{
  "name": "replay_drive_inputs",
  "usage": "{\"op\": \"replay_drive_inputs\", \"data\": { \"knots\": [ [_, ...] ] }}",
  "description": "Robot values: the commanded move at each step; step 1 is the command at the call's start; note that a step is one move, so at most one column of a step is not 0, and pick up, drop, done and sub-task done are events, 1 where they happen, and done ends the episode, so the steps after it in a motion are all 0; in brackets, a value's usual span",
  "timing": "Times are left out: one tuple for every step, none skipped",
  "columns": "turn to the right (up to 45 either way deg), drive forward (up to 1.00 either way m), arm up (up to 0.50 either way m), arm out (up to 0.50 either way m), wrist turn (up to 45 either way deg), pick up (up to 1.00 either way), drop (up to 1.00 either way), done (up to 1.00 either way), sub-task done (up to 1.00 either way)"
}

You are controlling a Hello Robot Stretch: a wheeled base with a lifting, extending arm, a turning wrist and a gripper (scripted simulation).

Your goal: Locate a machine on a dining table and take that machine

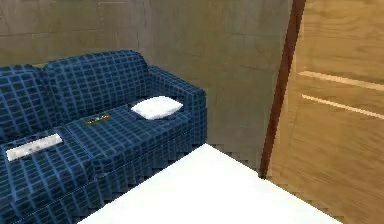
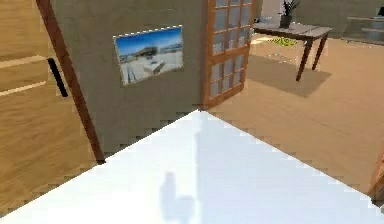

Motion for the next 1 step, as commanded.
{"op": "replay_drive_inputs", "data": {
  "knots": [
    [-45.0, 0.00, 0.00, 0.00, 0.0, 0.00, 0.00, 0.00, 0.00]
  ]
}}
